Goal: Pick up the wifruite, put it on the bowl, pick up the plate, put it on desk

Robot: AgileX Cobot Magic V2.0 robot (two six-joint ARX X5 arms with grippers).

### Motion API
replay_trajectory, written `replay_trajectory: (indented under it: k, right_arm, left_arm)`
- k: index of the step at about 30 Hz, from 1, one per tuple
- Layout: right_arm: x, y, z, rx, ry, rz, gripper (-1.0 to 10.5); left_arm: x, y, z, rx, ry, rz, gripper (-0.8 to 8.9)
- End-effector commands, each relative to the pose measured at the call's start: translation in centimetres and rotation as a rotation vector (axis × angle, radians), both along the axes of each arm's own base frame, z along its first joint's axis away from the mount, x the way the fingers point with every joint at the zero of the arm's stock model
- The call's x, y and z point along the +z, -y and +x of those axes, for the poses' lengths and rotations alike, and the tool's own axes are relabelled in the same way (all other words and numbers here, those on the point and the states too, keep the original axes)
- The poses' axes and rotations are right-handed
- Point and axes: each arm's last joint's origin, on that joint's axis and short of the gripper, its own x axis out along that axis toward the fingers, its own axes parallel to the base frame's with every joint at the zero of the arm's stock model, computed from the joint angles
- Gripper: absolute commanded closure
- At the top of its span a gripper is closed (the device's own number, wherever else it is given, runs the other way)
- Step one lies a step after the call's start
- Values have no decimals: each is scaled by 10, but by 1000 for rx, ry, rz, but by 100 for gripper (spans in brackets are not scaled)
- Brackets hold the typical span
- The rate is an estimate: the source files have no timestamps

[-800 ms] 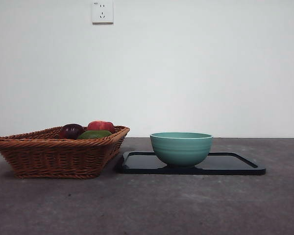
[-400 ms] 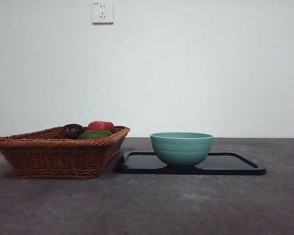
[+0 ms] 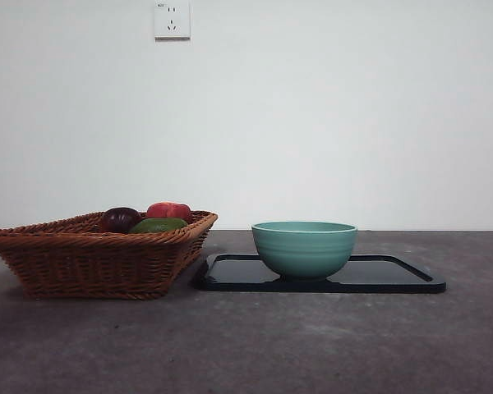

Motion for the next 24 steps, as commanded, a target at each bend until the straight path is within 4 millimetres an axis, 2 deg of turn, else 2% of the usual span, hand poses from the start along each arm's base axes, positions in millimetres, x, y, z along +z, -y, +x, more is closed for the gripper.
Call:
replay_trajectory:
  k: [1, 6, 14, 24]
  right_arm:
    - [3, 0, -1, 5, 21, 8, 393]
    - [4, 0, 0, 15, 38, -1, 393]
    - [5, 0, 0, 15, 49, 5, 393]
    - [5, 0, 0, 15, 49, 5, 393]
  left_arm:
    - [4, 20, 11, 6, -40, 12, 292]
    - [4, 60, 34, 29, -117, 104, 292]
    - [9, 121, 83, 68, -193, 211, 292]
    - [-2, 178, 152, 27, -263, 357, 292]
